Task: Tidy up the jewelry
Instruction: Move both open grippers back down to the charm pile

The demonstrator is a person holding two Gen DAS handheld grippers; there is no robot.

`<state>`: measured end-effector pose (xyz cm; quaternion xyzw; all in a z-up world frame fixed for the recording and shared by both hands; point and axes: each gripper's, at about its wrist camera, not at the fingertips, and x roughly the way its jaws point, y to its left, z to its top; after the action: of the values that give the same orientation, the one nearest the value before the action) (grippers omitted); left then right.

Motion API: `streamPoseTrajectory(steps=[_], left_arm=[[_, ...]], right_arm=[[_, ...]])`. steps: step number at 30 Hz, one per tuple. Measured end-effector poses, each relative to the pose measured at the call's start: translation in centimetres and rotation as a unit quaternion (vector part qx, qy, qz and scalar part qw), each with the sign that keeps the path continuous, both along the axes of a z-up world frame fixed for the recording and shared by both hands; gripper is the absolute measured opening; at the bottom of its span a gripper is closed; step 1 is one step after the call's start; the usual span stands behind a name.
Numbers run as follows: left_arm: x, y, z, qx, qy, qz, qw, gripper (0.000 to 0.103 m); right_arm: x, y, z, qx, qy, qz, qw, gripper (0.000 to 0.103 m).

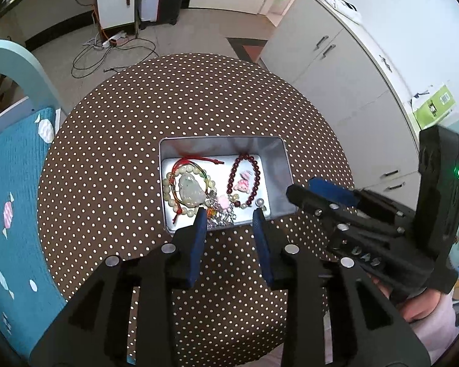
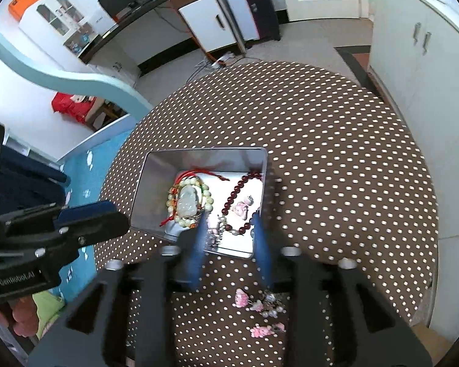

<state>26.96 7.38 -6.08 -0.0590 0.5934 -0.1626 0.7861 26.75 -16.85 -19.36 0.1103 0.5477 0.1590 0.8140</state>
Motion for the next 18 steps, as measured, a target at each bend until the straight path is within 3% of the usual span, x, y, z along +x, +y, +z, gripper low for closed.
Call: streamPoseTrajectory(steps=[4,8,16,18], left_arm=[[-1.4,-0.7,0.6,0.000,-0.008,-0.018,0.9998,0.032],[-3.2,-2.3,0.5,-0.005,-0.007,-0.052,0.9986,0.032],[-5.0,-5.4,-3.4,-0.013,0.040,-0.095,0.9946,0.032],[-4.9,-6.3,-4.7,0.006,0.045,-0.104,0.9935,0.035]], right_arm=[[-1.1,-1.8,1.5,-0.012,-0.019,-0.031,0.999,0.077],[-2.8,-4.4,2.2,-0.027,-0.031,-0.070,0.997,0.095],[-6.2,-7.7,-1.6,-0.053,0.031,-0.115,0.991,0.095],[-6.9,-7.8,-2.3,-0.051,0.042,-0.113,0.991,0.095]])
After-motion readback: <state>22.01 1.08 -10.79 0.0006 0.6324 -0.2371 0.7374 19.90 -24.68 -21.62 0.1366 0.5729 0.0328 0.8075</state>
